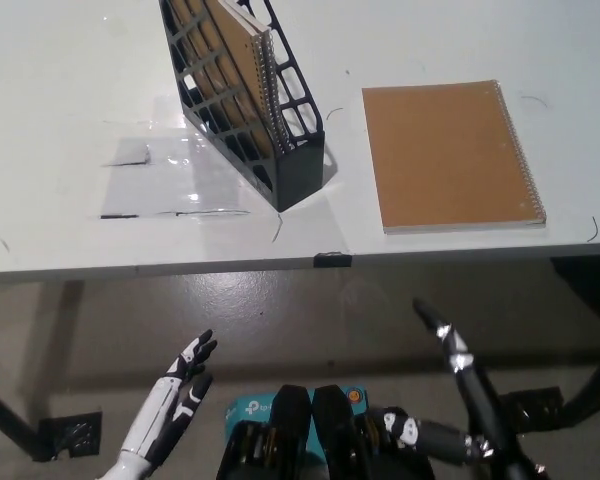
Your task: Use the right hand to pick up a book from the book holder on the left side and put it on another book on the right side
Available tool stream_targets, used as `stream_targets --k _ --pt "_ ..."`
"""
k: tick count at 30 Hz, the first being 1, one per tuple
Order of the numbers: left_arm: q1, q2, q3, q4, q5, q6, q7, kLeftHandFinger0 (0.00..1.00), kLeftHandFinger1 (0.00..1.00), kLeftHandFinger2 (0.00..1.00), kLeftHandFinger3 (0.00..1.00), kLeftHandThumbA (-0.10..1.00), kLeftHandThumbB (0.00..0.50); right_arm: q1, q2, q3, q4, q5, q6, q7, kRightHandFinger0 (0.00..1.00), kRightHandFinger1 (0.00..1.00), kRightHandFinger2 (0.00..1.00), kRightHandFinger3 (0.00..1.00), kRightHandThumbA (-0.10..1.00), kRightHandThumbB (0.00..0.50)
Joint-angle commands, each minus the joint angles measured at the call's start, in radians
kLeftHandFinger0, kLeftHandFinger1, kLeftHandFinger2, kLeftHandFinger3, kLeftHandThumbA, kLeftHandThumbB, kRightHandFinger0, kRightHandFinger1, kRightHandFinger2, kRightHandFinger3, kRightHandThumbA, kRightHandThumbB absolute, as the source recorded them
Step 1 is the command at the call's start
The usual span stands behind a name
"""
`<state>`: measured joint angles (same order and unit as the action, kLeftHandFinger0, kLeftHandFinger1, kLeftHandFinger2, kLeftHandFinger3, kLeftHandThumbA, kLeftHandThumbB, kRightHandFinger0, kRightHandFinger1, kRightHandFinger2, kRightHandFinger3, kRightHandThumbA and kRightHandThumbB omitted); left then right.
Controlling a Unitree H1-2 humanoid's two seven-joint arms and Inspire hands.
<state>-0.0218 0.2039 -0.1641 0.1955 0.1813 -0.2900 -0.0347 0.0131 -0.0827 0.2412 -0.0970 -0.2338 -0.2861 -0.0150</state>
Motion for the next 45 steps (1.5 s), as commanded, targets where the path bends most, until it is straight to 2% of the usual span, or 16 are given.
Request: stream_targets --k 1,3,5,8,9,13,16,20,23,26,29,31,34,35,37,45 --pt "0.002 -0.006 0.010 -0.003 -0.031 -0.051 -0.016 1.00 1.00 1.00 1.00 1.00 0.293 -0.117 0.021 -0.019 -0.107 0.084 0.073 0.052 1.00 1.00 1.00 1.00 1.00 0.282" --pt "0.004 -0.007 0.009 0.001 -0.032 -0.055 -0.016 1.00 1.00 1.00 1.00 1.00 0.301 -0.143 0.023 -0.022 -0.118 0.078 0.089 0.056 1.00 1.00 1.00 1.00 1.00 0.276" --pt "0.001 -0.005 0.007 0.006 -0.033 -0.062 -0.019 1.00 1.00 1.00 1.00 1.00 0.309 -0.244 0.030 -0.027 -0.134 0.055 0.158 0.069 1.00 1.00 1.00 1.00 1.00 0.285" --pt "0.003 -0.005 0.007 0.005 -0.033 -0.062 -0.018 1.00 1.00 1.00 1.00 1.00 0.337 -0.339 0.043 -0.033 -0.108 0.057 0.208 0.076 1.00 1.00 1.00 1.00 1.00 0.304" --pt "0.005 -0.005 0.005 0.001 -0.034 -0.059 -0.021 1.00 1.00 1.00 1.00 1.00 0.341 -0.379 0.052 -0.038 -0.084 0.056 0.224 0.072 1.00 1.00 1.00 1.00 1.00 0.330" --pt "0.004 0.003 0.004 0.002 -0.017 -0.073 -0.017 1.00 1.00 1.00 1.00 1.00 0.281 -0.543 0.077 -0.065 0.081 0.081 0.216 0.062 1.00 1.00 1.00 1.00 1.00 0.369" --pt "0.006 0.001 0.006 -0.010 -0.005 -0.053 -0.012 1.00 1.00 1.00 1.00 1.00 0.269 -0.651 0.088 -0.082 0.197 0.086 0.203 0.056 1.00 1.00 1.00 1.00 1.00 0.382" --pt "0.015 -0.007 0.012 -0.030 -0.008 -0.018 -0.010 1.00 1.00 1.00 1.00 1.00 0.269 -0.766 0.117 -0.112 0.303 0.123 0.221 0.053 1.00 1.00 1.00 1.00 1.00 0.384" --pt "0.012 -0.008 0.012 -0.028 0.000 -0.035 -0.003 1.00 1.00 1.00 1.00 1.00 0.261 -0.825 0.133 -0.125 0.370 0.133 0.212 0.054 1.00 1.00 1.00 1.00 1.00 0.381" --pt "0.012 -0.008 0.012 -0.030 0.001 -0.036 -0.004 1.00 1.00 1.00 1.00 1.00 0.268 -0.887 0.143 -0.118 0.440 0.118 0.209 0.059 1.00 1.00 1.00 1.00 1.00 0.347" --pt "0.012 -0.009 0.012 -0.037 0.014 -0.023 -0.001 1.00 1.00 1.00 1.00 1.00 0.303 -0.948 0.156 -0.114 0.518 0.101 0.203 0.042 1.00 1.00 1.00 1.00 1.00 0.357" --pt "0.010 -0.010 0.011 -0.035 0.022 -0.035 0.003 1.00 1.00 1.00 1.00 1.00 0.275 -0.984 0.164 -0.114 0.568 0.099 0.199 0.039 1.00 1.00 1.00 1.00 1.00 0.354" --pt "0.011 -0.008 0.007 -0.037 0.045 -0.044 0.009 1.00 1.00 1.00 1.00 1.00 0.277 -1.015 0.177 -0.113 0.617 0.095 0.201 0.030 1.00 1.00 1.00 1.00 1.00 0.329" --pt "0.009 -0.008 0.006 -0.032 0.050 -0.056 0.011 1.00 1.00 1.00 1.00 1.00 0.251 -1.026 0.180 -0.113 0.638 0.093 0.192 0.026 1.00 1.00 1.00 1.00 1.00 0.319" --pt "0.007 -0.008 0.007 -0.029 0.047 -0.060 0.008 1.00 1.00 1.00 1.00 1.00 0.244 -1.046 0.187 -0.115 0.674 0.091 0.190 0.017 1.00 1.00 1.00 1.00 1.00 0.331" --pt "0.011 -0.007 0.010 -0.044 0.041 -0.027 -0.007 1.00 1.00 1.00 1.00 1.00 0.281 -1.091 0.190 -0.122 0.796 0.098 0.184 0.016 1.00 1.00 1.00 1.00 1.00 0.367"
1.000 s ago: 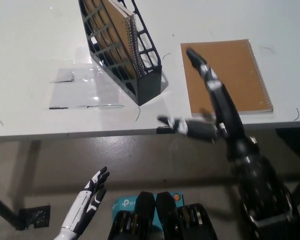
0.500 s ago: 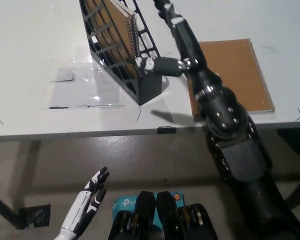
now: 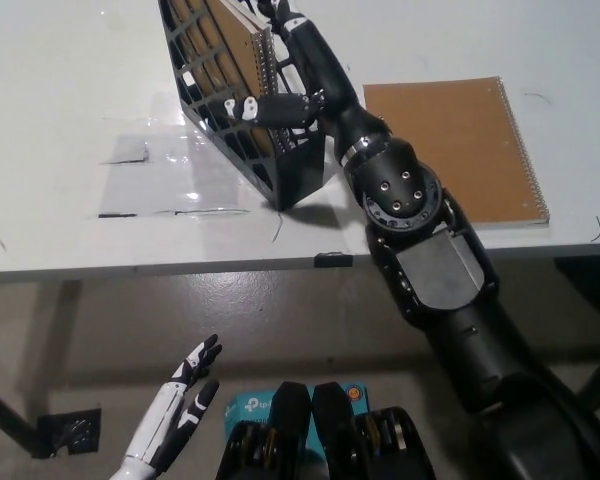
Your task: Use the right hand to pick up a book from the book holder on the left side and put it on another book on the right side
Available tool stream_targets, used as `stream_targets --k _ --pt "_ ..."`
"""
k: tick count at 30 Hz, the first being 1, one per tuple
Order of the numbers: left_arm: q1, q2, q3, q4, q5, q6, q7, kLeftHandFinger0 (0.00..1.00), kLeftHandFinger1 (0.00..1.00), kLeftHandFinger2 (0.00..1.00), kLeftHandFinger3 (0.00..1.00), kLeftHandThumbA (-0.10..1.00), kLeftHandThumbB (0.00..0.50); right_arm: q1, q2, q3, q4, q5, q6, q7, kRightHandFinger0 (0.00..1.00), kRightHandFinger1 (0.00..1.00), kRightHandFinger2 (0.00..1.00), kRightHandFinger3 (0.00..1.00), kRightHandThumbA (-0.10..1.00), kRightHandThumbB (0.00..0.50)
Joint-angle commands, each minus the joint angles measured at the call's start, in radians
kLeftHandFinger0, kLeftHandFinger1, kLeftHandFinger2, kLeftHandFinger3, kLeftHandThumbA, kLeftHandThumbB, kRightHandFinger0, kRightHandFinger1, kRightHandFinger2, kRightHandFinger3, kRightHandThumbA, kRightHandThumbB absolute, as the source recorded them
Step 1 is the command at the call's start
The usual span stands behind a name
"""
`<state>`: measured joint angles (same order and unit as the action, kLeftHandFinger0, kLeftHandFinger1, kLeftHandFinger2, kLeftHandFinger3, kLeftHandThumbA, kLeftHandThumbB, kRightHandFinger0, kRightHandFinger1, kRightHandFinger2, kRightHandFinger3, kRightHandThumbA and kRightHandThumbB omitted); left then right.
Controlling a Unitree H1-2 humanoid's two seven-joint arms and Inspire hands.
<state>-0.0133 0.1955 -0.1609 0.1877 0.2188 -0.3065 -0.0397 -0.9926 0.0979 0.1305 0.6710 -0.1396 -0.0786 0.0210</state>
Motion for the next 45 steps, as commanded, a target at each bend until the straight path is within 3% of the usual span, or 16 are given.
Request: stream_targets --k 1,4,9,17,24,29,32,37,45 --pt "0.005 0.001 0.006 -0.039 0.004 -0.006 -0.004 1.00 1.00 1.00 1.00 1.00 0.291 -0.086 0.008 -0.011 0.037 0.002 -0.026 -0.021 1.00 1.00 1.00 1.00 1.00 0.363" --pt "0.006 0.002 0.004 -0.050 0.010 0.019 -0.009 1.00 1.00 1.00 1.00 1.00 0.311 -0.108 0.006 -0.024 0.101 0.020 -0.036 -0.018 1.00 1.00 1.00 1.00 1.00 0.398" --pt "0.005 0.004 0.000 -0.043 0.033 0.017 -0.001 1.00 1.00 1.00 1.00 1.00 0.298 -0.163 0.003 -0.058 0.219 0.040 -0.029 -0.024 1.00 1.00 1.00 1.00 1.00 0.330" --pt "-0.001 0.008 0.000 -0.044 0.034 0.019 -0.007 1.00 1.00 1.00 1.00 1.00 0.300 -0.210 0.018 -0.070 0.260 0.045 -0.037 -0.016 1.00 1.00 1.00 1.00 1.00 0.362" --pt "-0.004 0.026 -0.013 -0.066 0.084 0.038 -0.015 1.00 1.00 1.00 1.00 0.99 0.204 -0.215 0.053 -0.066 0.250 0.057 -0.043 -0.017 1.00 1.00 1.00 1.00 1.00 0.420" --pt "-0.005 0.022 -0.009 -0.070 0.077 0.046 -0.015 1.00 1.00 1.00 1.00 0.87 0.169 -0.218 0.066 -0.067 0.263 0.056 -0.048 -0.026 1.00 1.00 1.00 1.00 1.00 0.410" --pt "-0.005 0.020 -0.006 -0.078 0.066 0.055 -0.024 1.00 1.00 1.00 1.00 0.85 0.186 -0.220 0.071 -0.071 0.268 0.064 -0.039 -0.019 1.00 1.00 1.00 1.00 1.00 0.398" --pt "-0.004 0.014 -0.001 -0.084 0.060 0.070 -0.029 1.00 1.00 1.00 1.00 0.74 0.210 -0.217 0.076 -0.084 0.286 0.083 -0.044 -0.014 1.00 1.00 1.00 1.00 1.00 0.366" --pt "-0.006 0.014 0.003 -0.084 0.056 0.075 -0.035 1.00 1.00 1.00 1.00 0.69 0.190 -0.234 0.062 -0.088 0.366 0.088 -0.074 -0.018 0.99 1.00 1.00 1.00 1.00 0.367"
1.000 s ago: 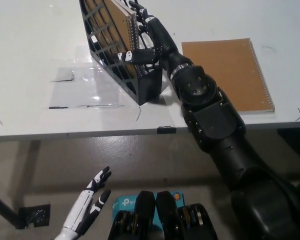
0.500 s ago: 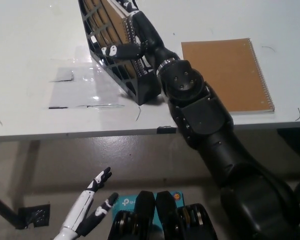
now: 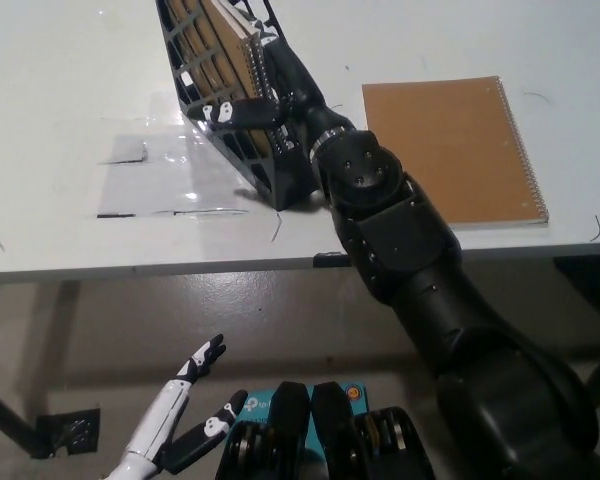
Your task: Use the right hand to pick up a book from the book holder on the left side and put it on another book on the right side
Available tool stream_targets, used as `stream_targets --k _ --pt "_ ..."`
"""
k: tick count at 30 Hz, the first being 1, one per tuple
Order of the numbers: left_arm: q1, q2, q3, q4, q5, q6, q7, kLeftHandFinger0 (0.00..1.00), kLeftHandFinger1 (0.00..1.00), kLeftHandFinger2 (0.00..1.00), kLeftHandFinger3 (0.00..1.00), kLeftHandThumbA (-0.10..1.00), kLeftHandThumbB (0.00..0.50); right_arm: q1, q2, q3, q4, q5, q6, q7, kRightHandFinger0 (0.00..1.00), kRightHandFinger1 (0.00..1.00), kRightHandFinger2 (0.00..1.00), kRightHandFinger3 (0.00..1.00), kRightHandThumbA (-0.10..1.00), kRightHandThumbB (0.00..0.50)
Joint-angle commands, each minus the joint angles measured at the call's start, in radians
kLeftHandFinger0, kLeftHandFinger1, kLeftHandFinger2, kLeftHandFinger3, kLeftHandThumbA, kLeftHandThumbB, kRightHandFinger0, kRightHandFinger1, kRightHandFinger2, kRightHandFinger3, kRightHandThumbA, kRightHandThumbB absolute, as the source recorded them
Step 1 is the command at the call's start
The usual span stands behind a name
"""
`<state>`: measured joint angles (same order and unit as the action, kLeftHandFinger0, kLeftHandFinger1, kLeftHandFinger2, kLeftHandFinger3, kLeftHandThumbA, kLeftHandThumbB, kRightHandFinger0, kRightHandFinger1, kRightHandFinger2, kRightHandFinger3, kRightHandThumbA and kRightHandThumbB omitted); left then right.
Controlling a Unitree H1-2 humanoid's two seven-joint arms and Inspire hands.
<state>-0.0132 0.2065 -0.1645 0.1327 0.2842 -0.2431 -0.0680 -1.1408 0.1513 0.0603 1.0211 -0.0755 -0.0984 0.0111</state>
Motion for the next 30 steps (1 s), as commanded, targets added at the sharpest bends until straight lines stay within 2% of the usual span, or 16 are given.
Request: stream_targets --k 1,3,4,5,6,7,8,9,10,11,12,14,20,24,27,30 --pt "-0.005 0.002 0.008 -0.031 -0.012 0.016 -0.008 1.00 1.00 1.00 1.00 0.69 0.191 -0.088 0.007 -0.018 0.027 0.025 -0.060 -0.009 0.98 1.00 1.00 1.00 1.00 0.367" --pt "-0.003 0.002 0.008 -0.028 -0.008 0.011 -0.005 1.00 1.00 1.00 1.00 0.69 0.190 -0.095 0.006 -0.019 0.051 0.021 -0.055 -0.029 0.95 1.00 1.00 1.00 1.00 0.312" --pt "-0.004 0.001 0.007 -0.026 -0.006 0.008 -0.003 1.00 1.00 1.00 1.00 0.70 0.197 -0.098 0.004 -0.015 0.061 0.014 -0.056 -0.039 0.93 1.00 1.00 1.00 1.00 0.305" --pt "-0.003 0.000 0.007 -0.026 -0.003 0.008 -0.001 1.00 1.00 1.00 1.00 0.71 0.199 -0.102 0.001 -0.008 0.071 0.003 -0.051 -0.056 0.87 0.92 0.97 1.00 1.00 0.289" --pt "-0.003 -0.001 0.008 -0.028 -0.005 0.012 -0.002 1.00 1.00 1.00 1.00 0.71 0.200 -0.107 -0.001 -0.003 0.078 -0.006 -0.044 -0.070 0.70 0.67 0.71 0.74 1.00 0.245" --pt "-0.004 -0.001 0.008 -0.029 -0.006 0.015 -0.003 1.00 1.00 1.00 1.00 0.71 0.200 -0.112 -0.001 -0.001 0.086 -0.009 -0.044 -0.077 0.67 0.63 0.68 0.70 1.00 0.243" --pt "-0.006 -0.001 0.009 -0.025 -0.009 0.009 -0.003 1.00 1.00 1.00 1.00 0.71 0.195 -0.123 0.001 -0.012 0.094 0.002 -0.017 -0.085 0.08 0.09 0.22 0.29 0.61 0.183" --pt "-0.005 -0.001 0.009 -0.029 -0.010 0.019 -0.007 1.00 1.00 1.00 1.00 0.71 0.194 -0.131 0.002 -0.016 0.101 0.006 0.002 -0.093 0.02 0.04 0.19 0.24 0.42 0.181" --pt "-0.007 -0.001 0.010 -0.029 -0.012 0.016 -0.007 1.00 1.00 1.00 1.00 0.71 0.195 -0.136 0.002 -0.007 0.103 -0.010 0.009 -0.121 0.00 0.03 0.25 0.22 0.10 0.161" --pt "-0.007 -0.001 0.009 -0.032 -0.011 0.022 -0.008 1.00 1.00 1.00 1.00 0.71 0.197 -0.140 0.001 -0.002 0.106 -0.018 0.012 -0.141 0.00 0.07 0.38 0.33 -0.06 0.169" --pt "-0.007 -0.001 0.009 -0.035 -0.011 0.025 -0.009 1.00 1.00 1.00 1.00 0.71 0.197 -0.140 0.001 -0.003 0.102 -0.013 0.009 -0.138 0.00 0.14 0.50 0.46 -0.09 0.178" --pt "-0.009 0.002 0.008 -0.034 -0.005 0.016 -0.006 1.00 1.00 1.00 1.00 0.70 0.178 -0.137 -0.003 0.000 0.094 -0.012 -0.002 -0.131 0.00 0.21 0.59 0.57 -0.03 0.163" --pt "-0.011 0.001 0.009 -0.026 -0.009 0.009 -0.004 1.00 1.00 1.00 1.00 0.70 0.188 -0.128 0.001 0.000 0.050 -0.005 -0.008 -0.130 0.00 0.29 0.60 0.57 0.06 0.156" --pt "-0.009 0.002 0.009 -0.030 -0.009 0.021 -0.007 1.00 1.00 1.00 1.00 0.75 0.217 -0.119 0.009 -0.005 0.000 0.002 0.017 -0.132 0.00 0.24 0.49 0.42 0.18 0.168" --pt "-0.008 0.005 0.007 -0.025 -0.007 0.015 -0.006 1.00 1.00 1.00 1.00 0.75 0.206 -0.106 0.013 -0.007 -0.042 0.007 0.025 -0.130 0.00 0.20 0.43 0.29 0.17 0.159" --pt "-0.008 0.005 0.005 -0.028 -0.006 0.017 -0.008 1.00 1.00 1.00 1.00 0.74 0.201 -0.098 0.016 -0.019 -0.072 0.025 0.041 -0.120 0.00 0.19 0.42 0.28 0.12 0.150"
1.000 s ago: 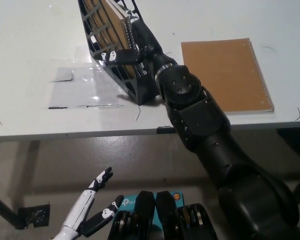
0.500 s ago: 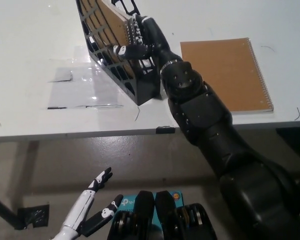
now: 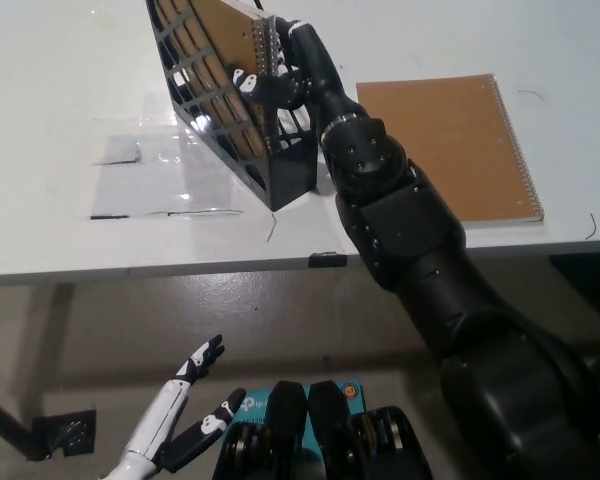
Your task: Use the right hand to pick up a book from the book holder on the left side and put it on another book on the right side
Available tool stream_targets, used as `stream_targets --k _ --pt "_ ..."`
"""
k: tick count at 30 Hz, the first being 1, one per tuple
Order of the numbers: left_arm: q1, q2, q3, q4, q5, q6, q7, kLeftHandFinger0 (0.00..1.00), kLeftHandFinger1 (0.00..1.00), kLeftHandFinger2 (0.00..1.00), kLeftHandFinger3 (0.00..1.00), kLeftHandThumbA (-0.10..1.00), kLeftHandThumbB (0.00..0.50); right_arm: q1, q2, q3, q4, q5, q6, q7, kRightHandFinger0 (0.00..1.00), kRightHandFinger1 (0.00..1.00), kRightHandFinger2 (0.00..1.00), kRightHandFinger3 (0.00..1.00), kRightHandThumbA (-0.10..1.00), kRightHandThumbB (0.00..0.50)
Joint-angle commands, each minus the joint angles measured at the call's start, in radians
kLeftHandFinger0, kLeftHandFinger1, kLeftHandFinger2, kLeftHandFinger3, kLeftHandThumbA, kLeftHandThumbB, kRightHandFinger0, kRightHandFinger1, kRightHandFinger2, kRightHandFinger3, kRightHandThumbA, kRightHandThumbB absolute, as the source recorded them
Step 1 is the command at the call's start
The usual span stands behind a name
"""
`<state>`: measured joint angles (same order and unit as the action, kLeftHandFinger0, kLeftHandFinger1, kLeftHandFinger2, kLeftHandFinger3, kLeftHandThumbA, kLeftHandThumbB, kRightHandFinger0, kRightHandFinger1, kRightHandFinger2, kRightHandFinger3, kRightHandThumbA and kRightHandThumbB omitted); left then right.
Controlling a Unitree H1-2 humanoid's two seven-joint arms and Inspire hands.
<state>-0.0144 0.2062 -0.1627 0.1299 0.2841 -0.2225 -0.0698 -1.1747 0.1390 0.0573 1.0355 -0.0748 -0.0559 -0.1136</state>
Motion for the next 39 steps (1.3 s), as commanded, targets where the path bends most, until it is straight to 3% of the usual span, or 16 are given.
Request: stream_targets --k 1,2,3,4,7,8,12,16,21,24,27,30,39 --pt "-0.005 0.005 0.004 -0.027 -0.004 -0.002 -0.005 1.00 1.00 1.00 1.00 0.74 0.200 -0.061 0.030 -0.022 -0.096 0.037 -0.004 0.015 0.00 0.19 0.41 0.27 0.08 0.141" --pt "-0.004 0.006 0.003 -0.031 -0.002 0.002 -0.006 1.00 1.00 1.00 1.00 0.74 0.194 -0.061 0.031 -0.026 -0.101 0.042 -0.001 0.017 0.00 0.19 0.41 0.27 0.06 0.133" --pt "-0.001 0.007 0.003 -0.040 -0.002 0.009 -0.009 1.00 1.00 1.00 1.00 0.74 0.193 -0.061 0.034 -0.041 -0.106 0.066 -0.006 0.033 0.00 0.22 0.47 0.32 -0.07 0.130" --pt "-0.002 0.007 0.003 -0.040 -0.002 0.009 -0.009 1.00 1.00 1.00 1.00 0.74 0.193 -0.061 0.034 -0.044 -0.108 0.068 -0.005 0.036 0.00 0.23 0.50 0.36 -0.07 0.129" --pt "-0.005 0.007 0.003 -0.024 -0.003 -0.025 0.001 1.00 1.00 1.00 1.00 0.72 0.176 -0.079 0.053 -0.140 -0.132 0.185 0.019 0.079 0.00 0.34 0.75 0.75 -0.10 0.130" --pt "-0.005 0.008 0.004 -0.028 -0.004 -0.018 -0.001 1.00 1.00 1.00 1.00 0.71 0.172 -0.088 0.058 -0.166 -0.139 0.210 0.042 0.080 0.00 0.38 0.77 0.79 -0.10 0.137" --pt "0.001 0.002 0.007 -0.055 -0.007 0.024 -0.007 1.00 1.00 1.00 1.00 0.67 0.168 -0.123 0.087 -0.303 -0.233 0.355 0.162 0.085 0.00 0.40 0.81 0.80 -0.10 0.119" --pt "-0.008 0.004 0.004 -0.035 -0.001 0.000 0.001 1.00 1.00 1.00 1.00 0.70 0.175 -0.169 0.092 -0.399 -0.272 0.463 0.225 0.099 0.00 0.33 0.73 0.83 -0.10 0.114" --pt "-0.004 -0.003 0.008 -0.029 -0.006 -0.006 0.008 1.00 1.00 1.00 1.00 0.72 0.193 -0.204 0.095 -0.479 -0.320 0.549 0.306 0.090 0.00 0.30 0.73 1.00 -0.10 0.098" --pt "-0.011 -0.003 0.010 -0.019 -0.011 -0.016 0.009 1.00 1.00 1.00 1.00 0.73 0.195 -0.231 0.091 -0.517 -0.323 0.584 0.335 0.080 0.00 0.30 0.75 1.00 -0.10 0.080" --pt "-0.006 -0.005 0.011 -0.031 -0.005 -0.004 0.012 1.00 1.00 1.00 1.00 0.73 0.189 -0.263 0.086 -0.567 -0.331 0.629 0.378 0.046 0.00 0.21 0.76 1.00 -0.10 0.100" --pt "-0.007 -0.006 0.011 -0.028 -0.012 -0.014 0.011 1.00 1.00 1.00 1.00 0.72 0.188 -0.293 0.072 -0.591 -0.336 0.647 0.399 0.033 0.00 0.14 0.76 1.00 -0.10 0.085" --pt "0.003 -0.005 0.007 -0.017 0.001 -0.029 0.020 1.00 1.00 1.00 1.00 0.75 0.194 -0.360 0.021 -0.621 -0.352 0.654 0.444 0.022 0.00 0.14 0.73 1.00 -0.10 0.092"
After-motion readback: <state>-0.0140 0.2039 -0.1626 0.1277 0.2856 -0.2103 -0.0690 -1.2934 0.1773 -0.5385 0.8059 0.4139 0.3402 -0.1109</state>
